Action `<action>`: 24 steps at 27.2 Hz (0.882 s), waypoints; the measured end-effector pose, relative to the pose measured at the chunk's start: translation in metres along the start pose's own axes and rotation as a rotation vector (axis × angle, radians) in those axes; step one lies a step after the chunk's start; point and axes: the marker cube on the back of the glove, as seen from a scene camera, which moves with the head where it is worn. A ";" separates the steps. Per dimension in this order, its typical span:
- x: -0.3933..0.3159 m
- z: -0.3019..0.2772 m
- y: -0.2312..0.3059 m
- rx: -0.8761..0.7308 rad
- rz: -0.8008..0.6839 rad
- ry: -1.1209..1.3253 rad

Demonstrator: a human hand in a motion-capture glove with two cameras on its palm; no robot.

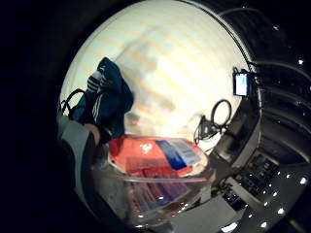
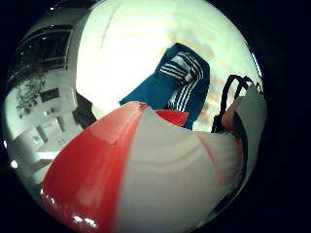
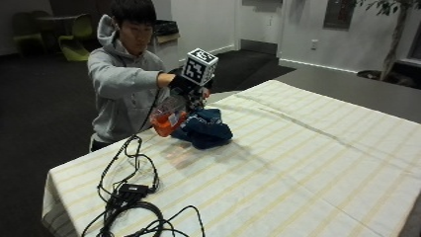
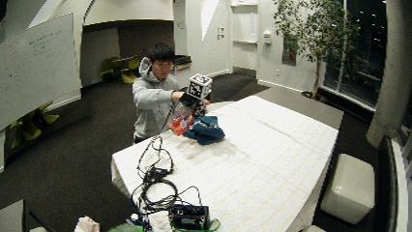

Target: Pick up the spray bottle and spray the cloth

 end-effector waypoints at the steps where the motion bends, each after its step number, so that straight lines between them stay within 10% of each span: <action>1: -0.001 0.005 -0.002 -0.009 0.004 0.013; 24: -0.009 0.013 0.001 -0.069 0.029 0.051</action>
